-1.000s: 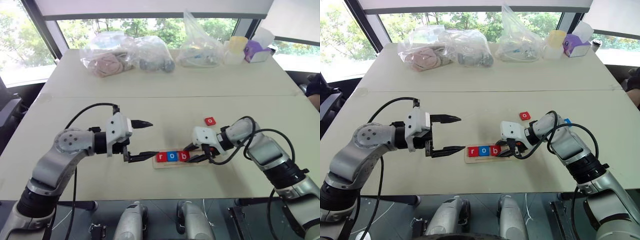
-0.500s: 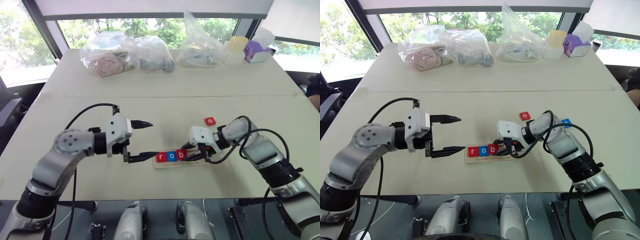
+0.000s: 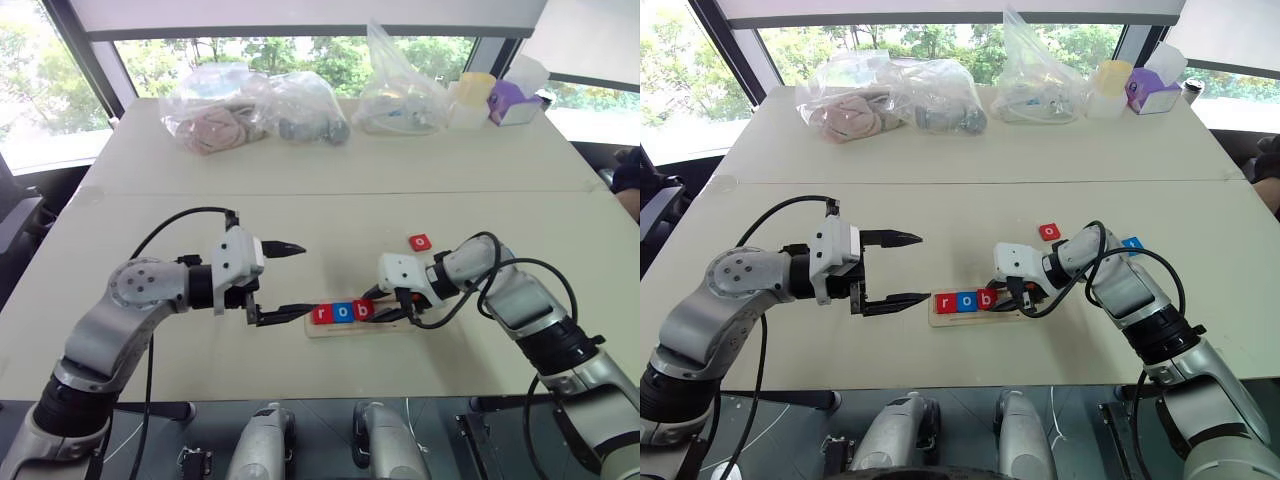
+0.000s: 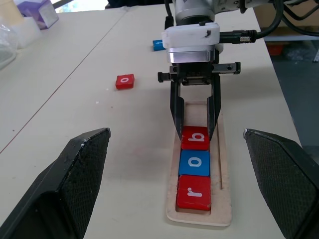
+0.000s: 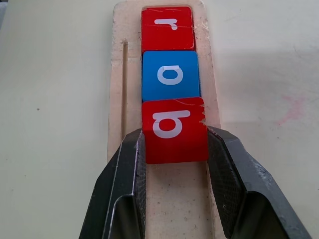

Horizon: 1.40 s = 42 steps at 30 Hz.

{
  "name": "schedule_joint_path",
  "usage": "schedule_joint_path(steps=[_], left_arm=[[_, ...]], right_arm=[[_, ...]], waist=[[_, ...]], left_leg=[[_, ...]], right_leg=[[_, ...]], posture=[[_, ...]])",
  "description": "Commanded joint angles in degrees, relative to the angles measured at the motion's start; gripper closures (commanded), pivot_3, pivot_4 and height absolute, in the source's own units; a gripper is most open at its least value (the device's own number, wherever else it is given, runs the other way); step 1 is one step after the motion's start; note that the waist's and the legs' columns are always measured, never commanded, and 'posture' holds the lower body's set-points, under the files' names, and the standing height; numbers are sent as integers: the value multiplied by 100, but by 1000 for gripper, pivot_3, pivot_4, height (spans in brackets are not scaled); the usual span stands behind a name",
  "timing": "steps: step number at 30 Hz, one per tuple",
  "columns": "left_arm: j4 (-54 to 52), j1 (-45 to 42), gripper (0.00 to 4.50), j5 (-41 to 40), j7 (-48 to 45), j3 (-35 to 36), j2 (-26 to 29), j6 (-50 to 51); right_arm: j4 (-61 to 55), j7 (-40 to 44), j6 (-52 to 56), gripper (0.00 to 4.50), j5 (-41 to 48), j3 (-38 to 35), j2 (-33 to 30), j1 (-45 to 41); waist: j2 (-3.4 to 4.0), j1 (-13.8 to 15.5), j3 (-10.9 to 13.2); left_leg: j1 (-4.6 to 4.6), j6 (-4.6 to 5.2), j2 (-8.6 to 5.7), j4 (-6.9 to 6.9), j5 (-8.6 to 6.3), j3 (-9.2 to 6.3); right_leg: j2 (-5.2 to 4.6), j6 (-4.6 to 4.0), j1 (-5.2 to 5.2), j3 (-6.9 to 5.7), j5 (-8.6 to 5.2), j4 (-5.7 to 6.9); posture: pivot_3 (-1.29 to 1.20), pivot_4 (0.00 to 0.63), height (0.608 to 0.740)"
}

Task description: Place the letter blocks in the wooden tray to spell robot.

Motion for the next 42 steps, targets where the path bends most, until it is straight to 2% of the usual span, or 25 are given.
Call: schedule_joint_path(steps=[1,18,20,21,23,36,42], left_arm=[[-119,-28,0,-15,0,9,-23,-128],[-133,-14,0,18,45,0,-86,-119],[-134,-19,0,10,45,7,-87,-110],[-134,-20,0,8,43,8,-87,-108],[-131,-30,0,13,45,-1,-93,-107],[-120,-106,0,7,58,-46,-141,-73],[-129,-102,0,-1,69,-33,-126,-59]], right_arm=[[-116,38,-44,3361,-6,-21,-54,-25],[-88,59,-31,3361,-67,3,-29,-65],[-99,64,-12,2352,-61,-11,-36,-83],[-107,68,-7,2052,-62,-16,-44,-87],[-129,91,0,1121,-41,-46,-65,-93],[-304,173,195,1121,126,-230,-125,-263],[-246,-427,327,1121,213,-848,-130,-423]], waist=[[0,0,0],[0,1,0],[0,1,0],[0,-1,0],[0,-1,0],[0,1,0],[0,2,0]], left_leg=[[0,0,0,0,0,0],[0,0,0,0,0,1],[0,0,0,0,0,1],[0,0,0,0,0,1],[1,0,0,0,0,1],[2,0,0,0,0,1],[1,0,0,0,0,1]], right_leg=[[0,0,0,0,0,0],[0,0,1,0,0,0],[0,0,1,0,0,0],[0,0,1,0,0,0],[0,0,1,0,0,0],[0,0,2,0,0,1],[0,0,1,0,0,1]], posture=[[0,150,740],[0,150,740],[0,150,740],[0,150,740],[0,150,740],[0,150,740],[0,150,740]])
